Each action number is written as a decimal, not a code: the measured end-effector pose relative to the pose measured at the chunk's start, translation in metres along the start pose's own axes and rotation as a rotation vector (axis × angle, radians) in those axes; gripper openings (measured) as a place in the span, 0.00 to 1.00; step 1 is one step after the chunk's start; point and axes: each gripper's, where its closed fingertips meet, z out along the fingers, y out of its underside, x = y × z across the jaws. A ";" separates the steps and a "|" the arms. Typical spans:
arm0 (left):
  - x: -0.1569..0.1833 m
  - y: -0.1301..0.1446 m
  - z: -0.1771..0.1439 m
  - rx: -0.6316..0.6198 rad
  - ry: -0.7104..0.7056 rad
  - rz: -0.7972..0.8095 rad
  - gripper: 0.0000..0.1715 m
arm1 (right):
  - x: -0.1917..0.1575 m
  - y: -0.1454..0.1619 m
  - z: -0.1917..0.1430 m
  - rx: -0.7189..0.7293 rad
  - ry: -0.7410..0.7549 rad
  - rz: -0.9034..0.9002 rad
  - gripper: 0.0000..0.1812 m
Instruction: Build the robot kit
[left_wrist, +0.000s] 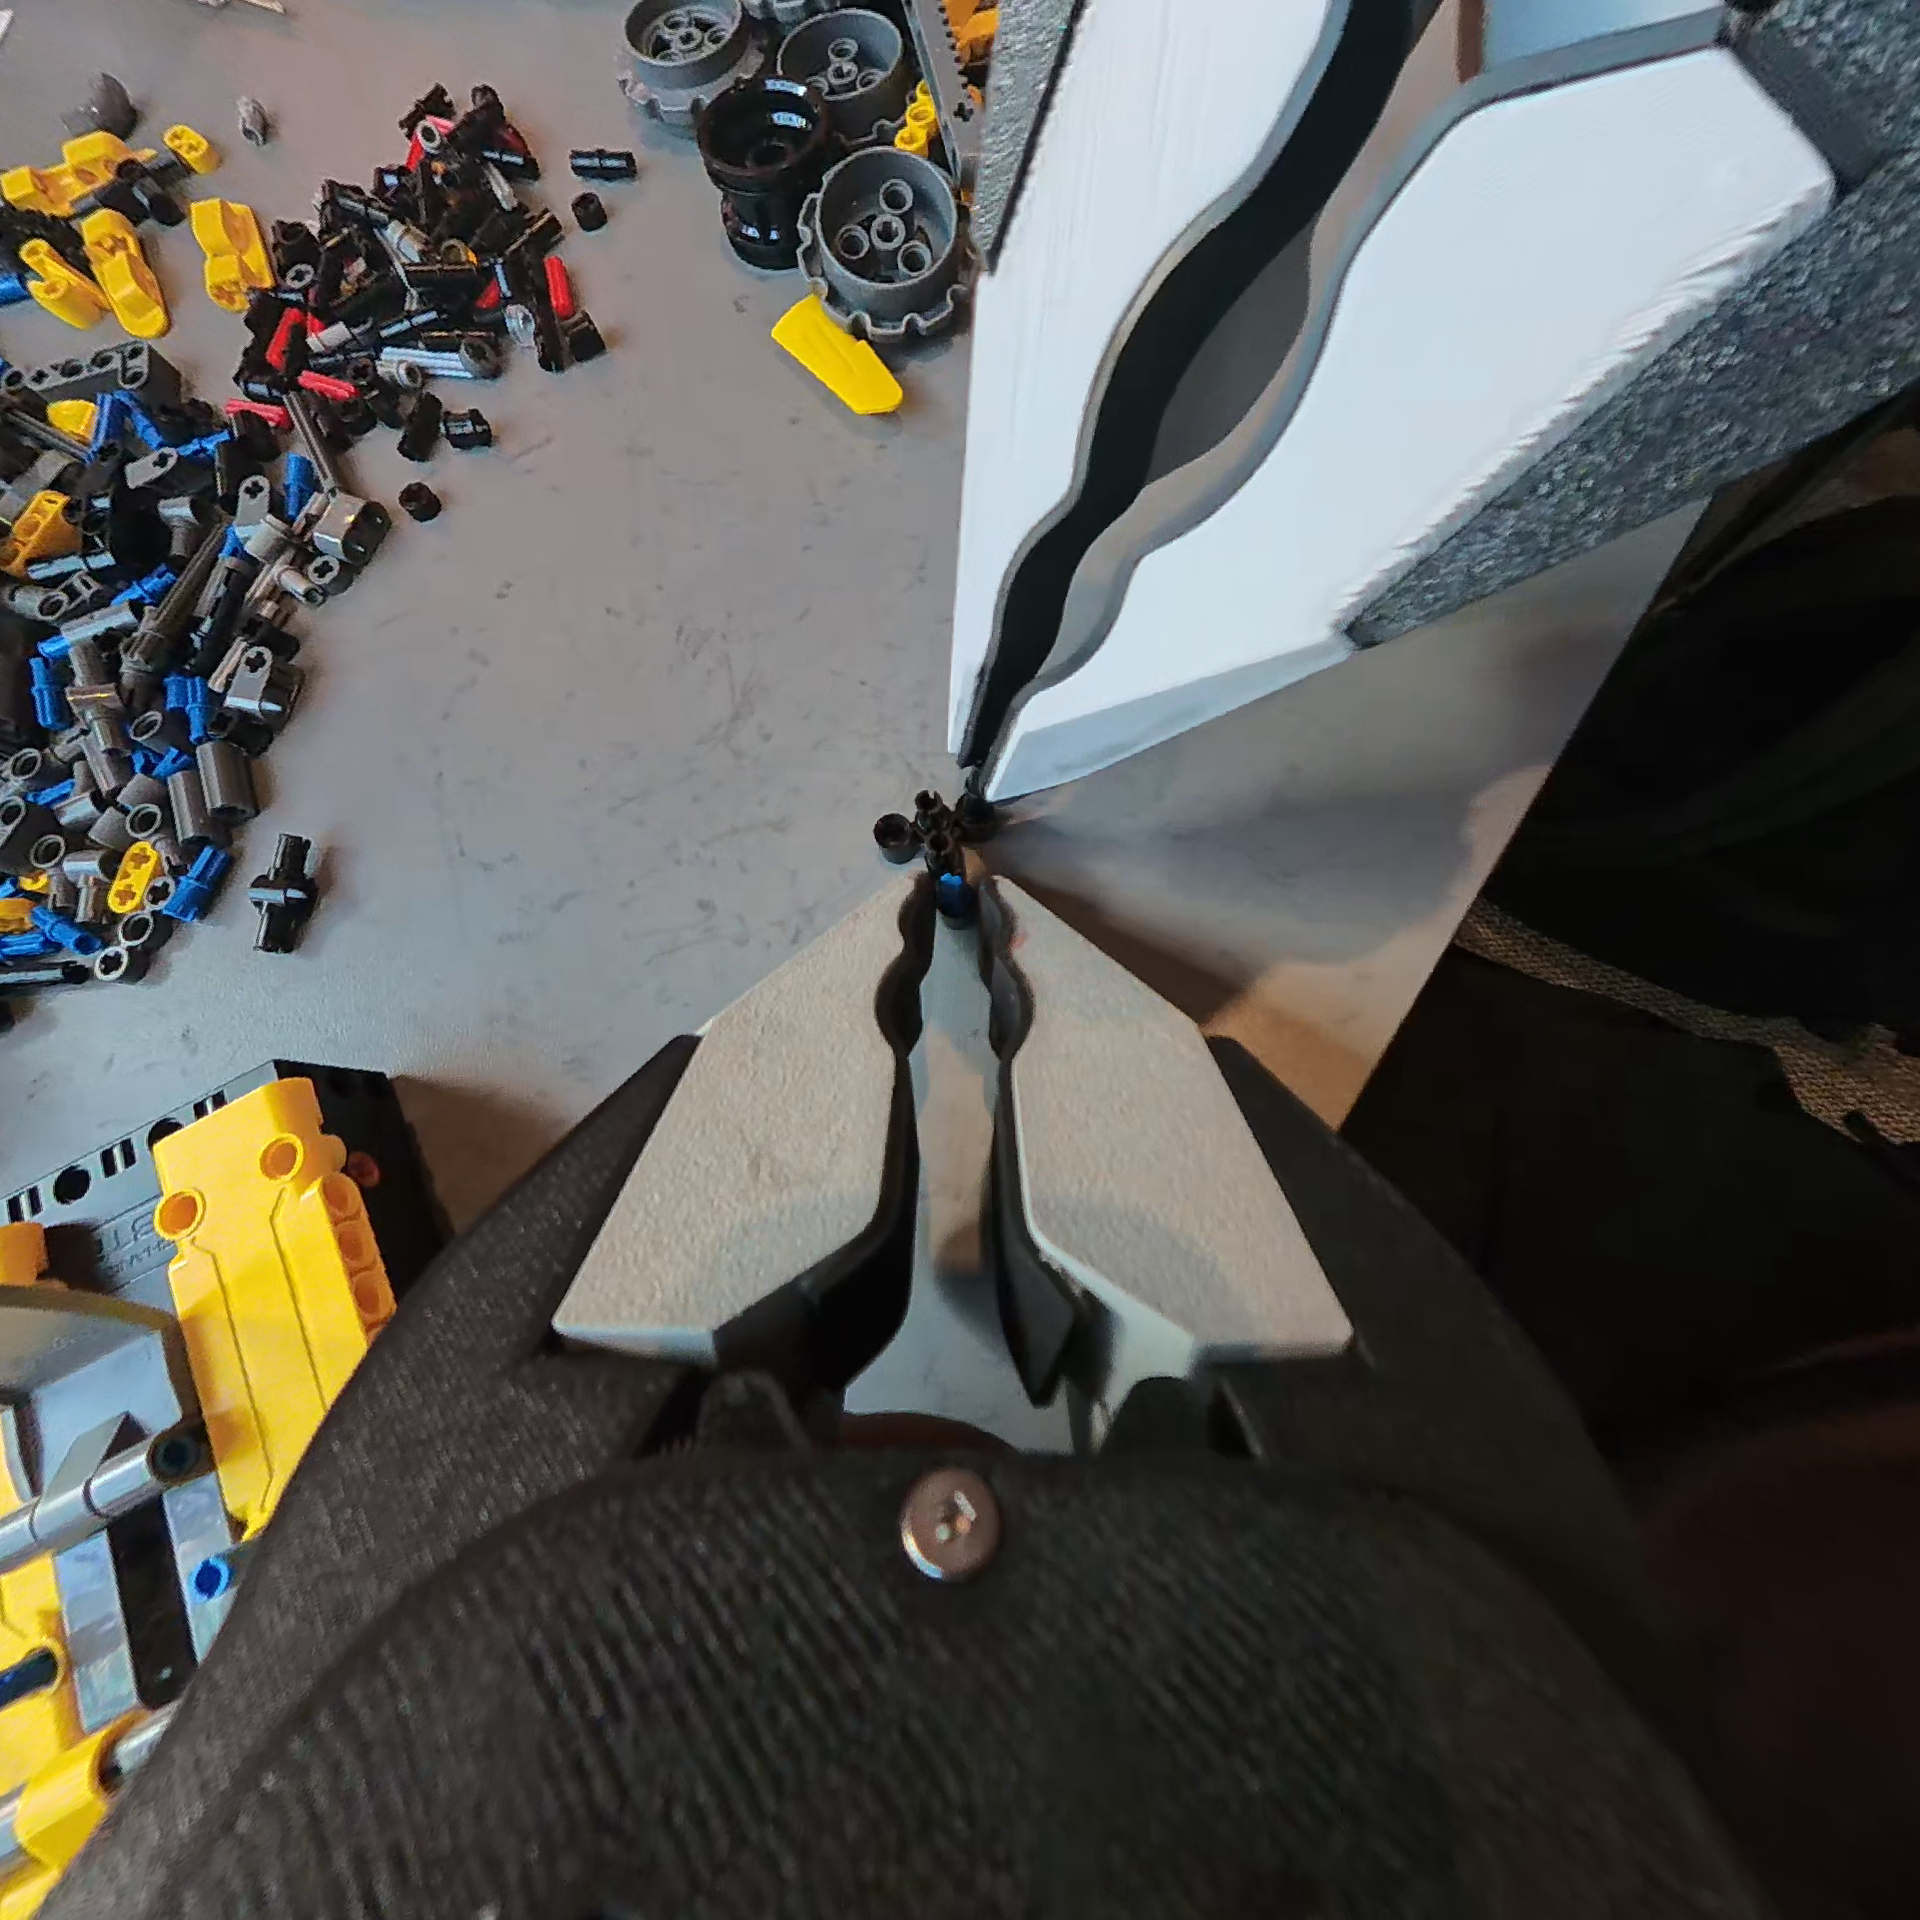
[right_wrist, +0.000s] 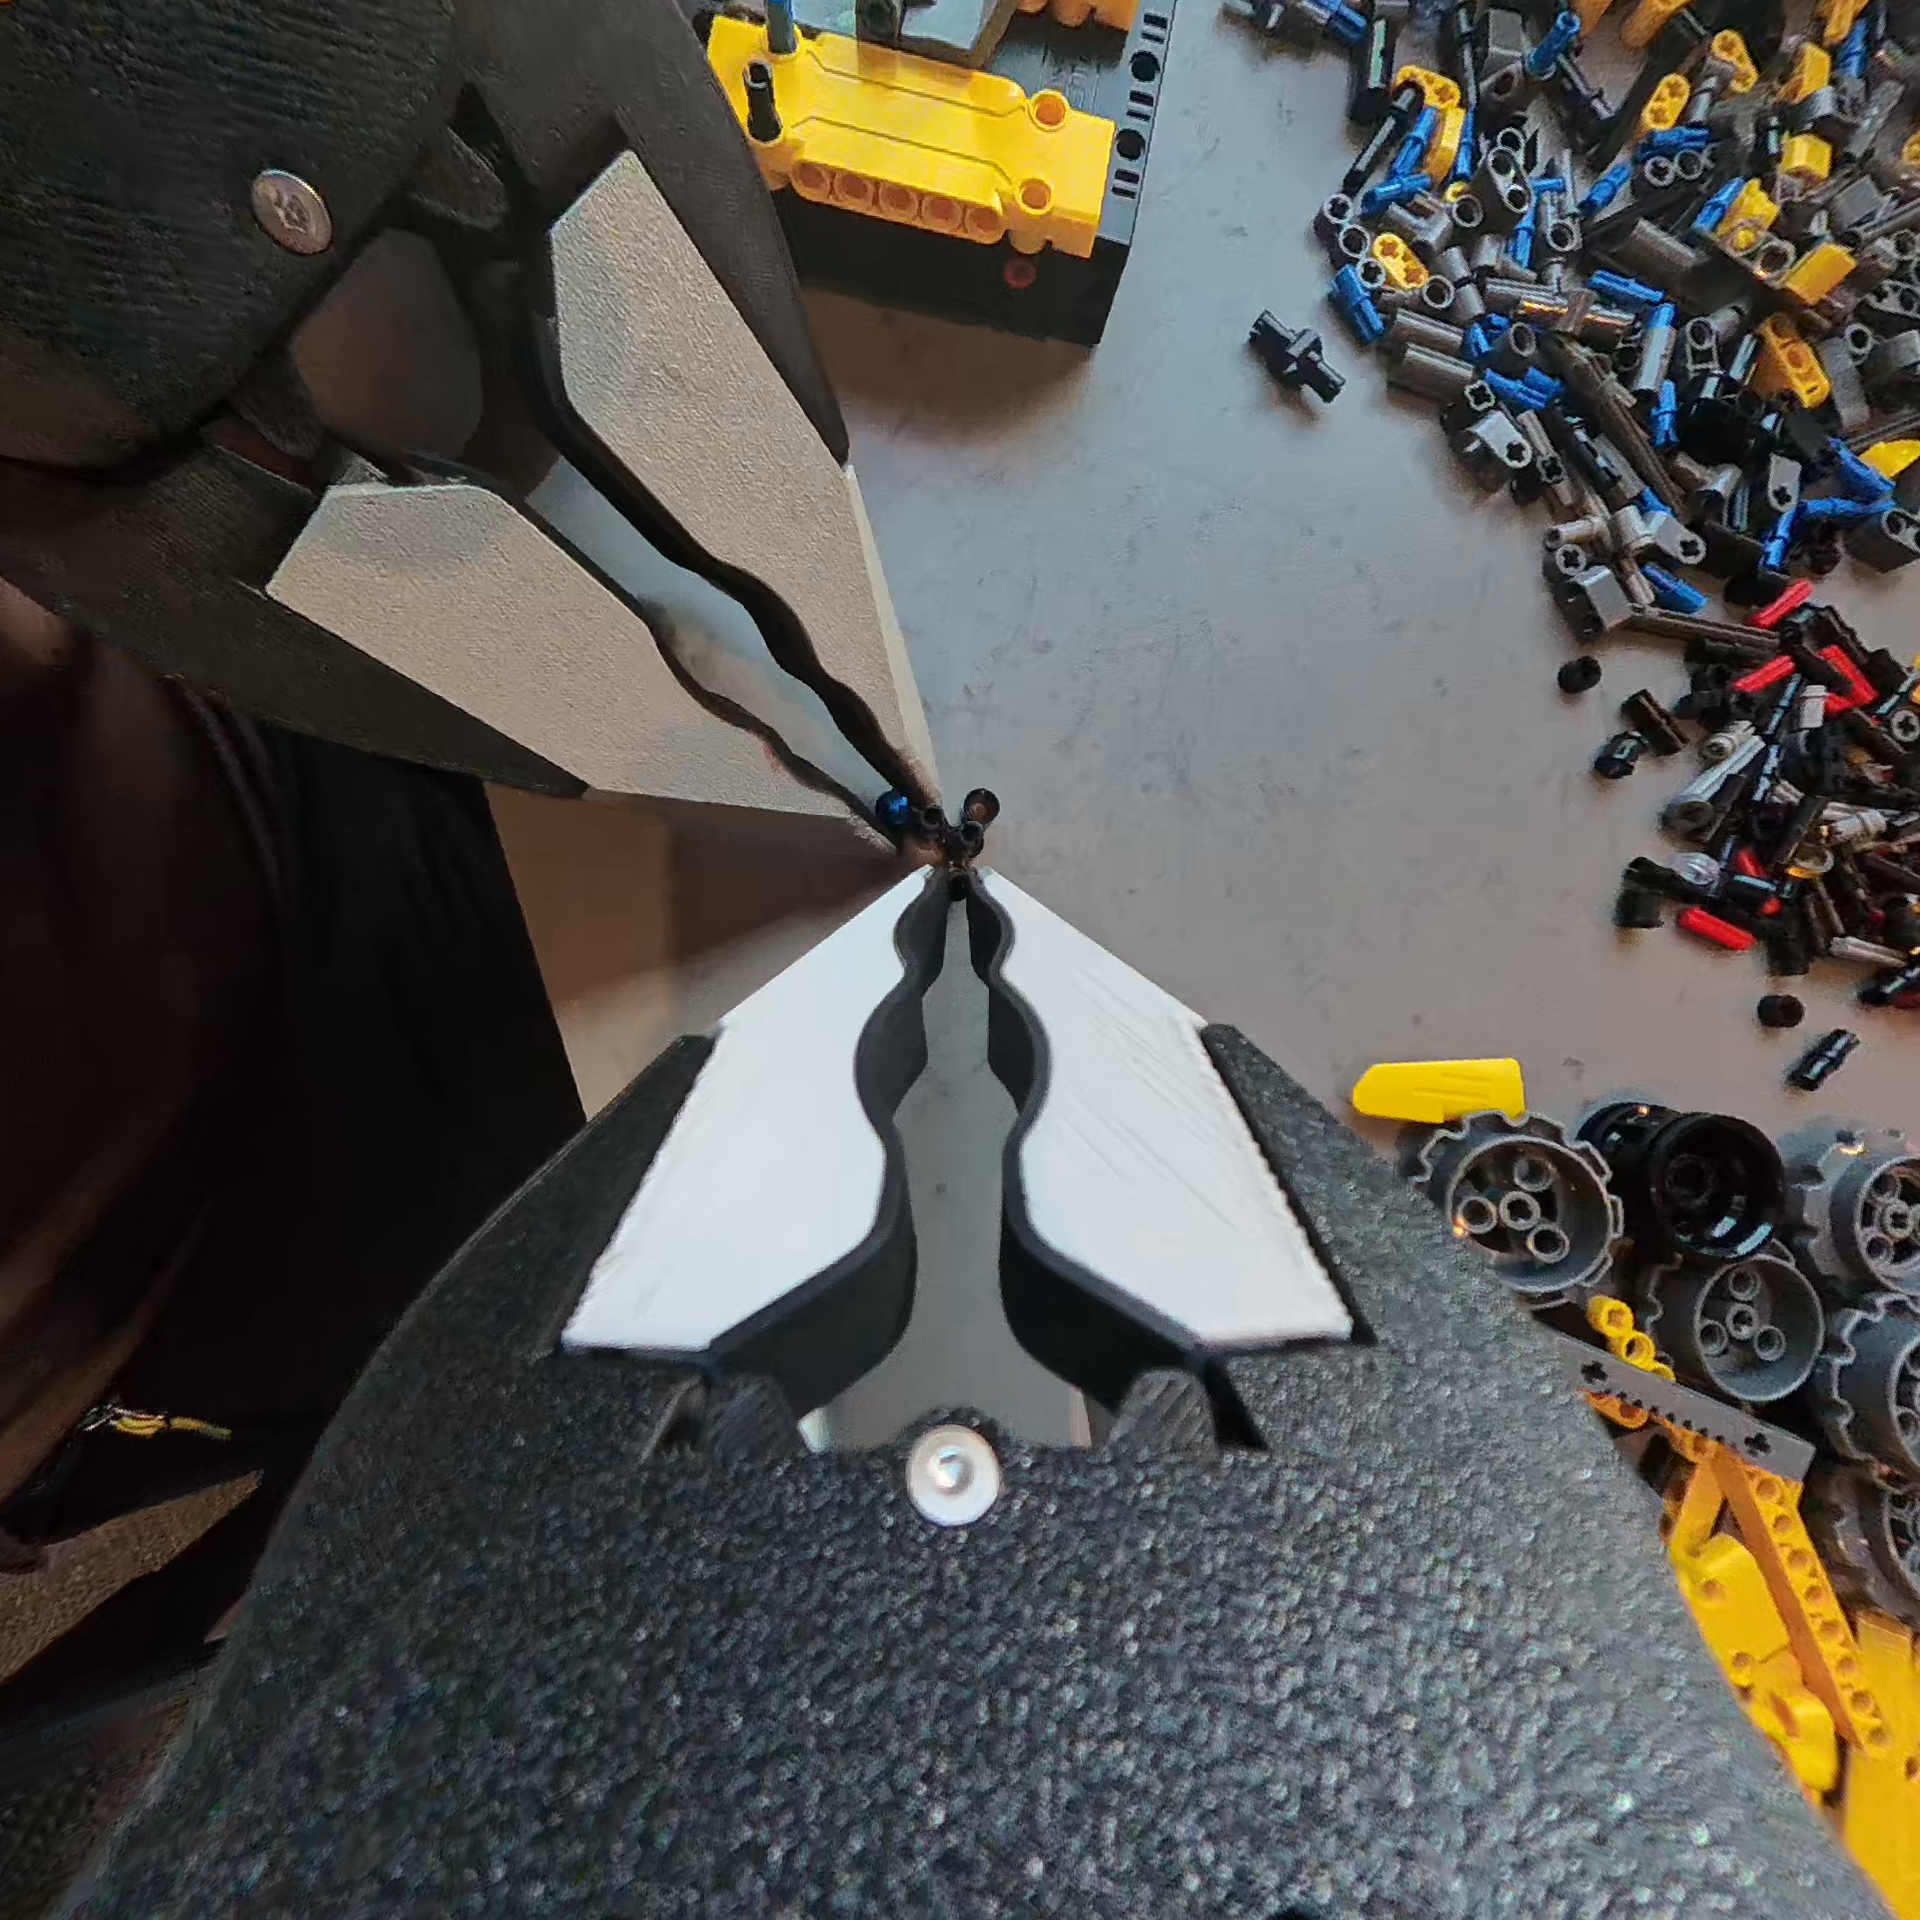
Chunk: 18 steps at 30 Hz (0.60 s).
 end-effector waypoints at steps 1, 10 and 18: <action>0.000 0.000 0.000 0.000 -0.002 0.000 0.03 | 0.000 -0.001 0.000 -0.008 -0.005 -0.002 0.00; -0.001 0.000 0.000 0.001 -0.001 -0.007 0.03 | 0.000 -0.005 0.004 -0.004 -0.124 0.095 0.00; 0.001 0.000 0.000 0.005 0.004 -0.001 0.03 | -0.001 -0.004 0.003 0.072 -0.089 0.041 0.00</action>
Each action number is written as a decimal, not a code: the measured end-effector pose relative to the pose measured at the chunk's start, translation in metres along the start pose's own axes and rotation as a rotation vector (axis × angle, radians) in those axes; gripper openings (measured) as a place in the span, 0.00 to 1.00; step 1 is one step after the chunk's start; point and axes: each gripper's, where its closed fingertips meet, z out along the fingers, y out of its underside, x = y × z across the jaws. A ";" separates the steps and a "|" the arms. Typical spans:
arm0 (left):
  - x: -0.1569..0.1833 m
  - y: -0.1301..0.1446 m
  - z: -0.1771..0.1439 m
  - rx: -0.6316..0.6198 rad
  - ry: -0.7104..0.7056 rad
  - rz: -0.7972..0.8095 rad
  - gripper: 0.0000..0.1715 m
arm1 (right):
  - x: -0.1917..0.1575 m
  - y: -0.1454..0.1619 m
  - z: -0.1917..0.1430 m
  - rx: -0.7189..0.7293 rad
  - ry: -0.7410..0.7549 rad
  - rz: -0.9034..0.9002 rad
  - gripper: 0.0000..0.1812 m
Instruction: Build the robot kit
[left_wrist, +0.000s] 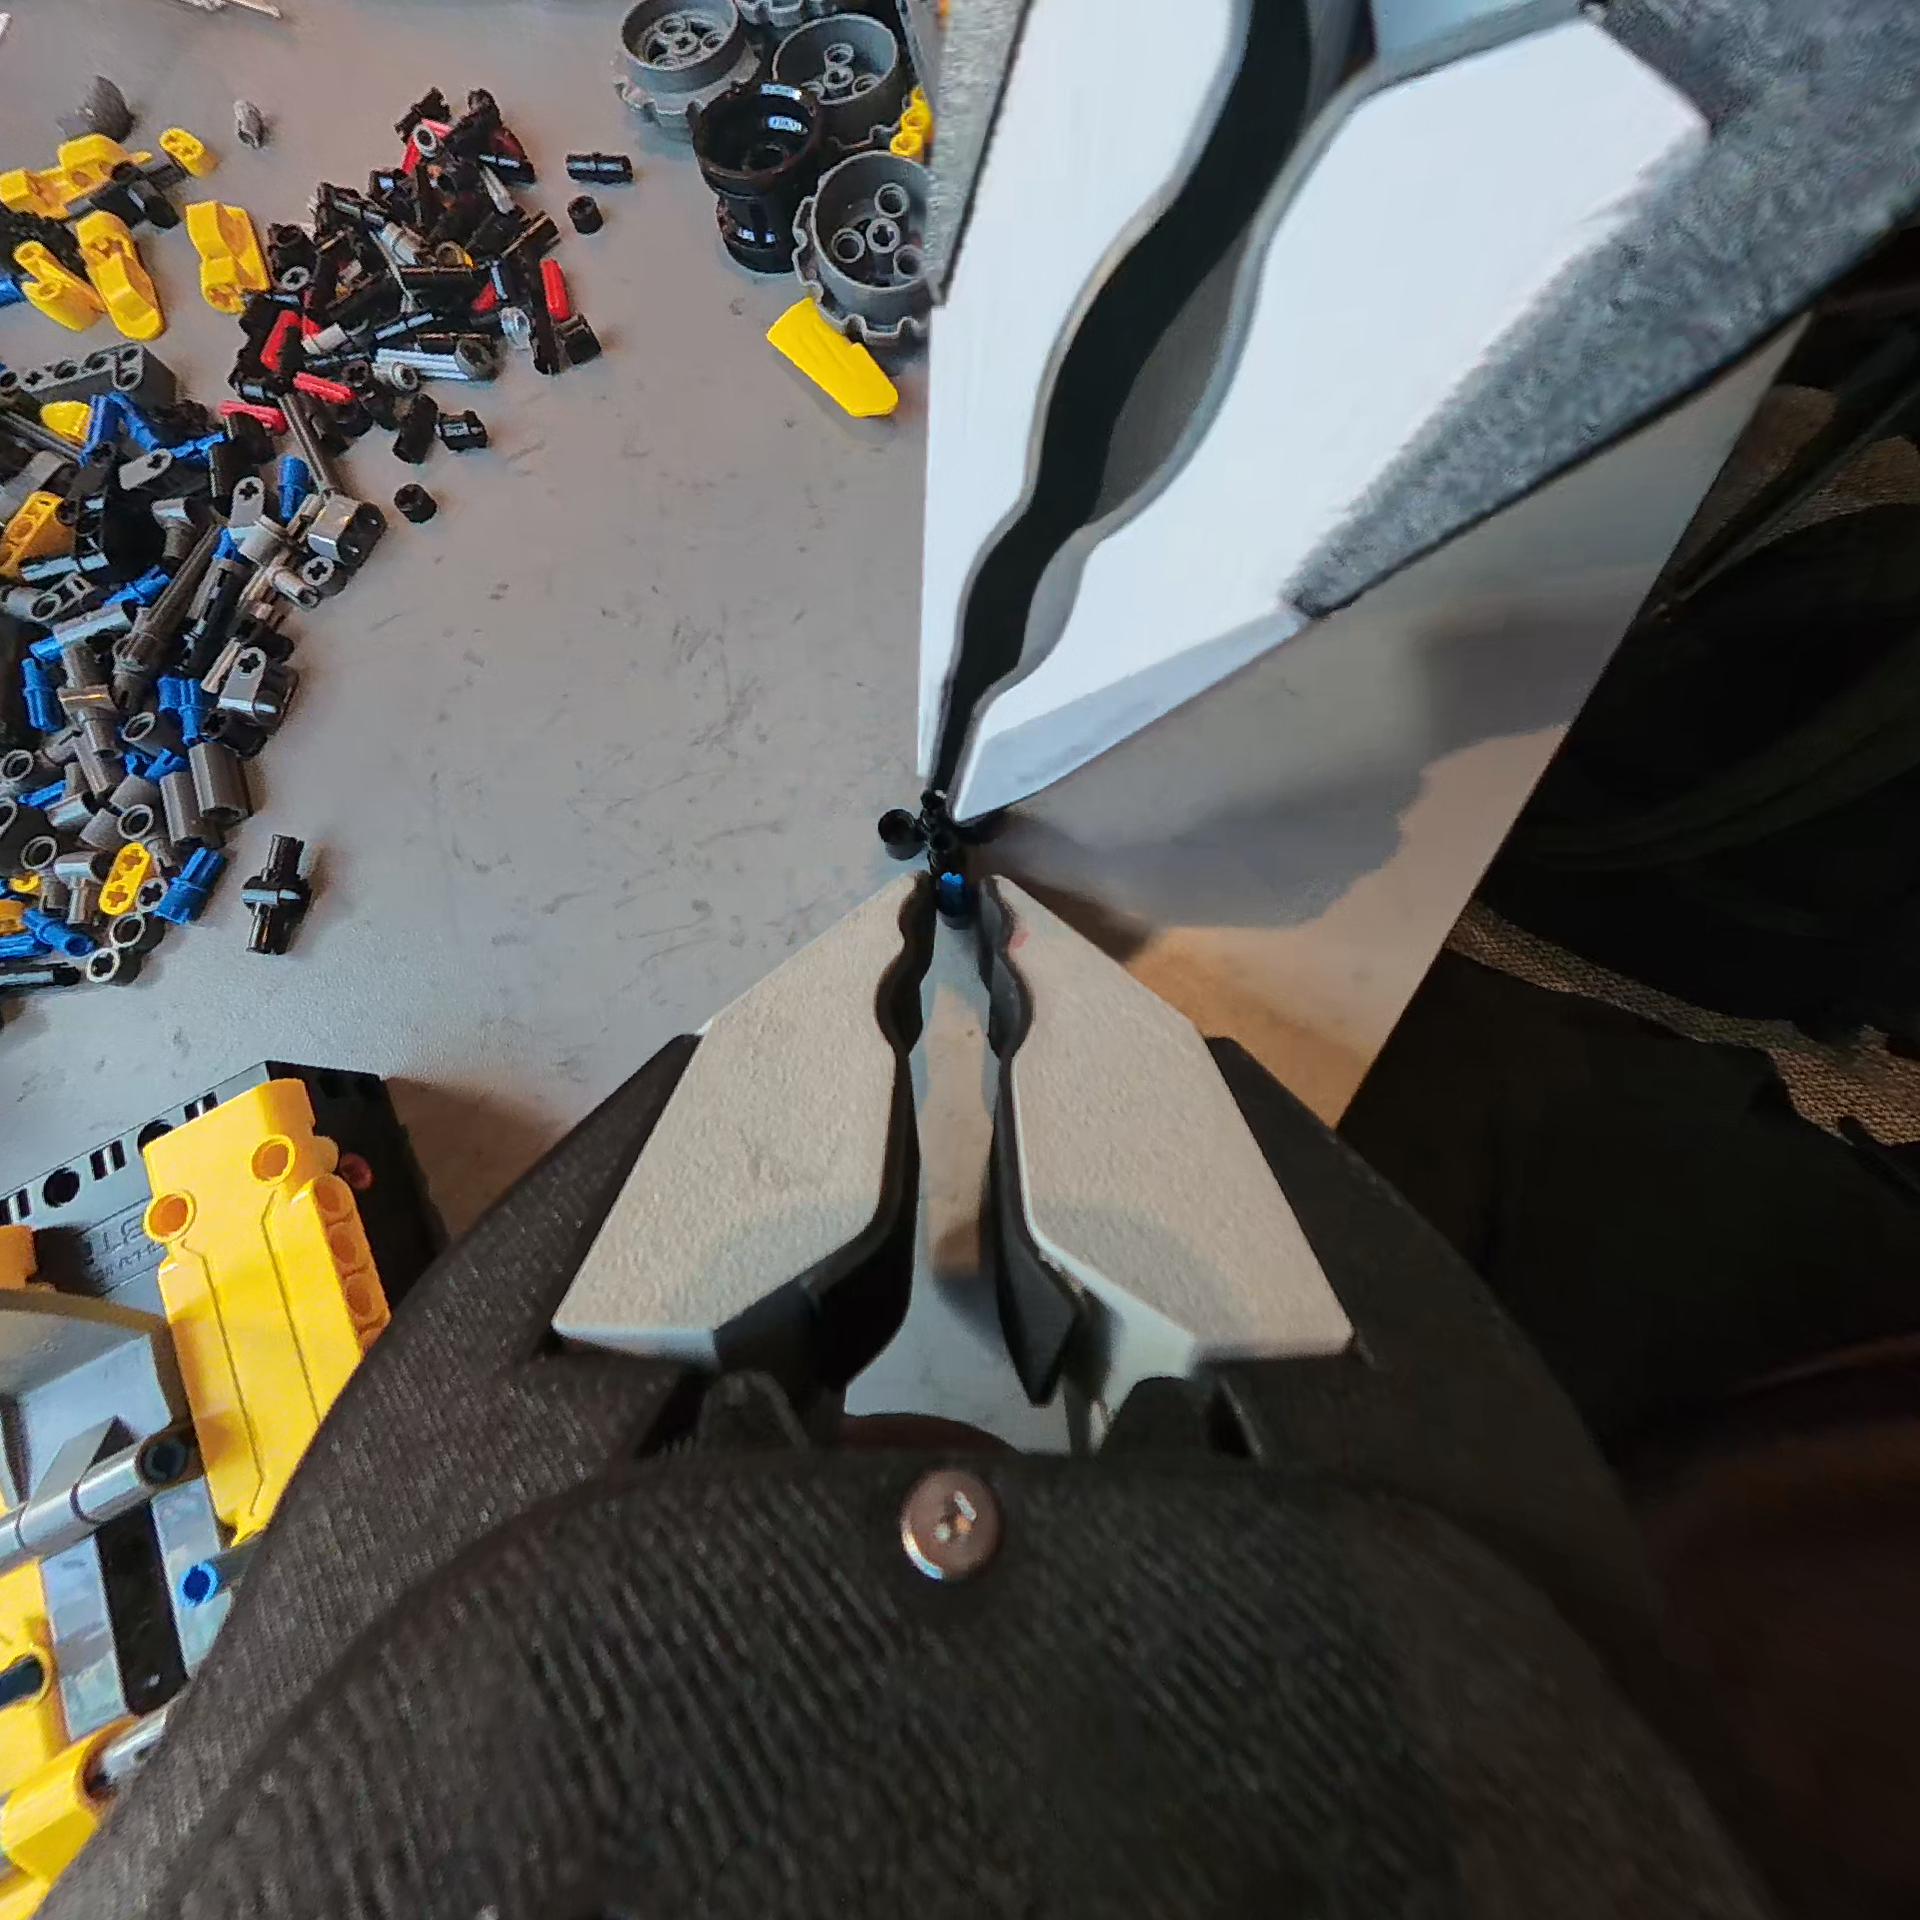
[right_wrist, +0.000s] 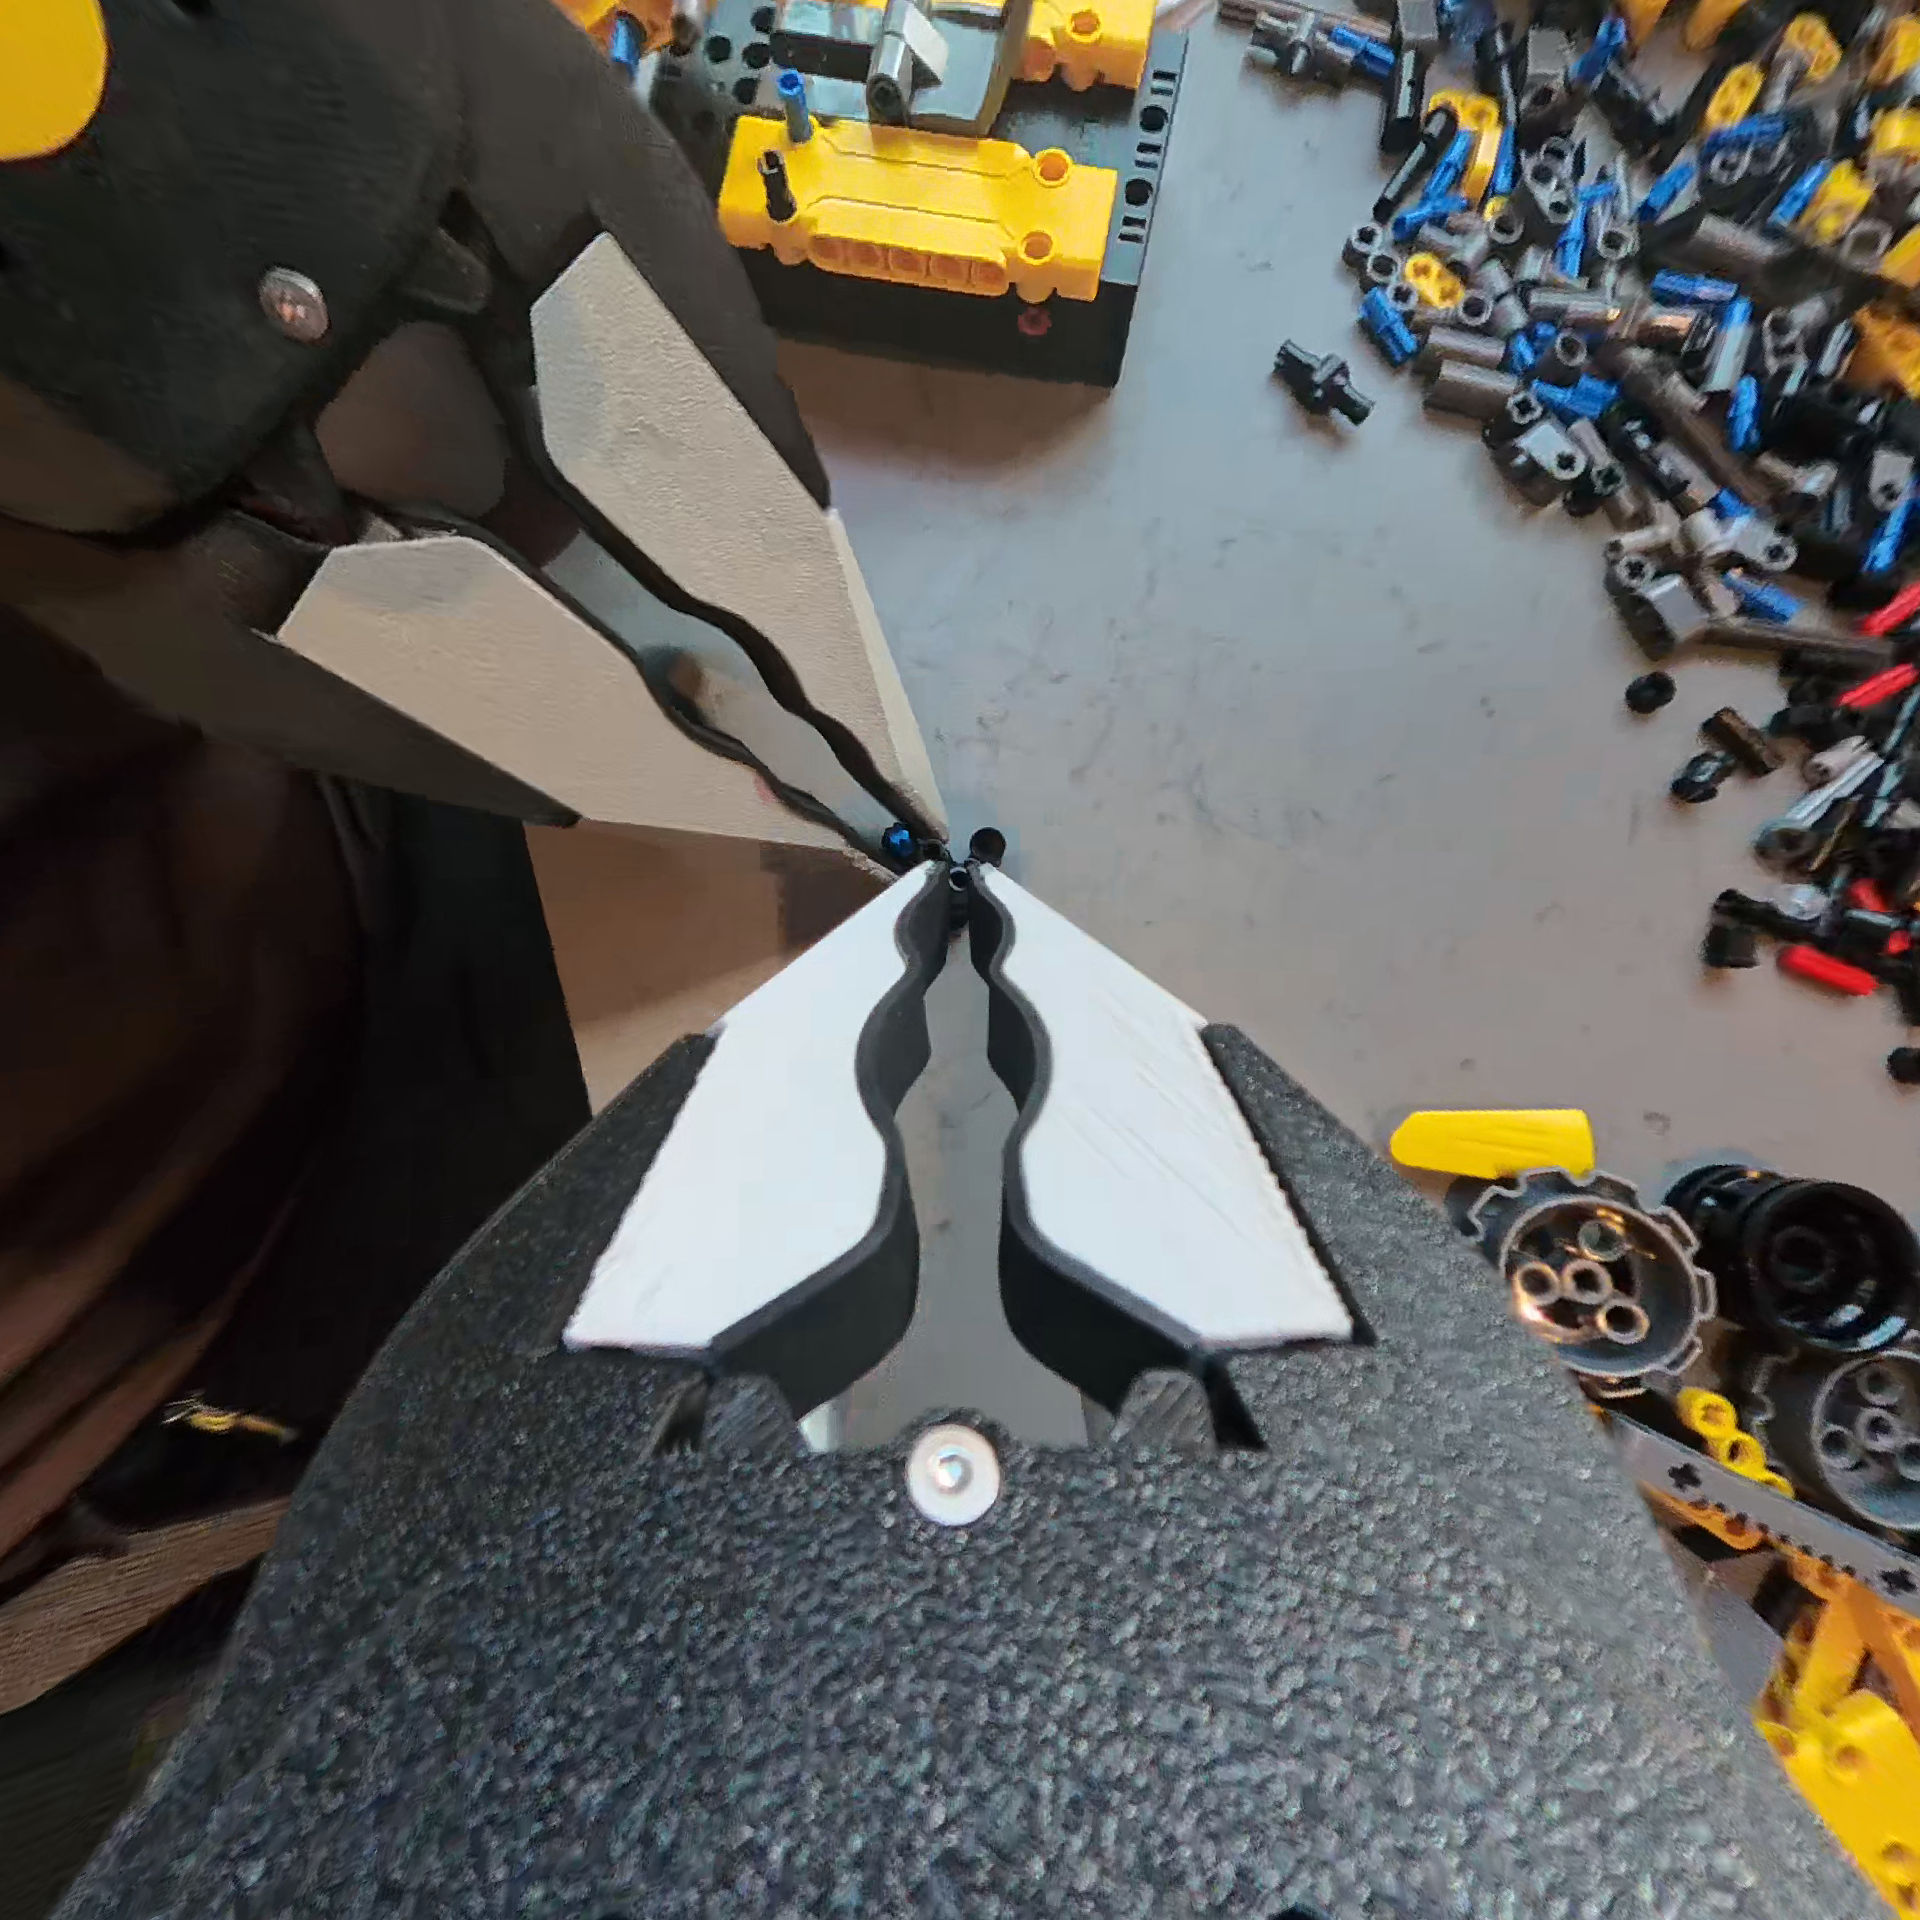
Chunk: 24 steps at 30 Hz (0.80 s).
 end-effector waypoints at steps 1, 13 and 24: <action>0.000 0.000 0.000 0.001 -0.002 0.000 0.03 | -0.001 0.000 -0.001 0.017 0.020 -0.026 0.00; -0.001 0.000 0.000 0.003 -0.002 -0.003 0.03 | -0.006 0.015 0.001 0.044 0.206 -0.229 0.00; 0.003 -0.004 -0.005 0.043 0.006 0.012 0.06 | -0.004 0.006 -0.024 0.098 0.025 0.039 0.00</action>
